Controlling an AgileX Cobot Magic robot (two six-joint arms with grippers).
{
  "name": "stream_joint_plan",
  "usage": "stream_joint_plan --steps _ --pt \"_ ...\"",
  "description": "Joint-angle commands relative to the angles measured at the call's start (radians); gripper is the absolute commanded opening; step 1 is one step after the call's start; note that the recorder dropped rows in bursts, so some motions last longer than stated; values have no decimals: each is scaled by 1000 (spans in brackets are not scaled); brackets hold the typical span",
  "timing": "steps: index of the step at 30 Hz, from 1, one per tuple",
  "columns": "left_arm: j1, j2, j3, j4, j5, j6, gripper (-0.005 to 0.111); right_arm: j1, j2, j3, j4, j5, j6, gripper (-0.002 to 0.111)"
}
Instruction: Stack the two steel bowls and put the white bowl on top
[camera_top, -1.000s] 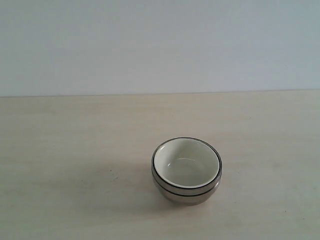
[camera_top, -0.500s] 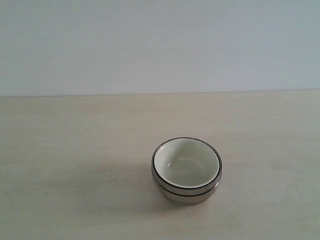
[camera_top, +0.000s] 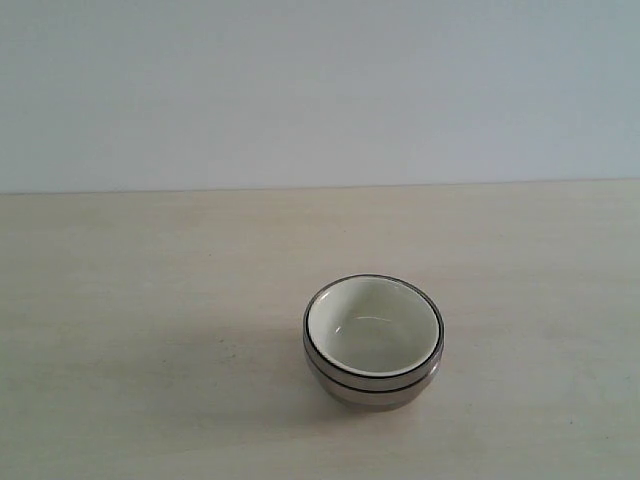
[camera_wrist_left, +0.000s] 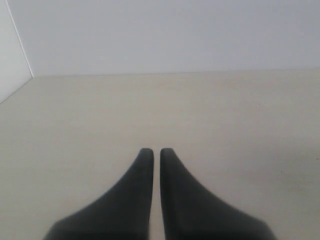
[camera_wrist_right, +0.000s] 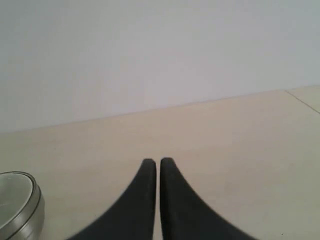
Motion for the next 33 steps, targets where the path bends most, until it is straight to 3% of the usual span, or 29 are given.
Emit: stream_joint_plan --steps 1,11,33 --pt "1 -3 3 -3 -7 -11 4 -3 -6 4 -18 4 -1 0" --pt "1 -3 3 -3 -7 -11 4 -3 -6 4 -21 178 -169 0" --pt "1 -3 3 -3 -7 -11 4 -3 -6 4 -13 183 -194 0"
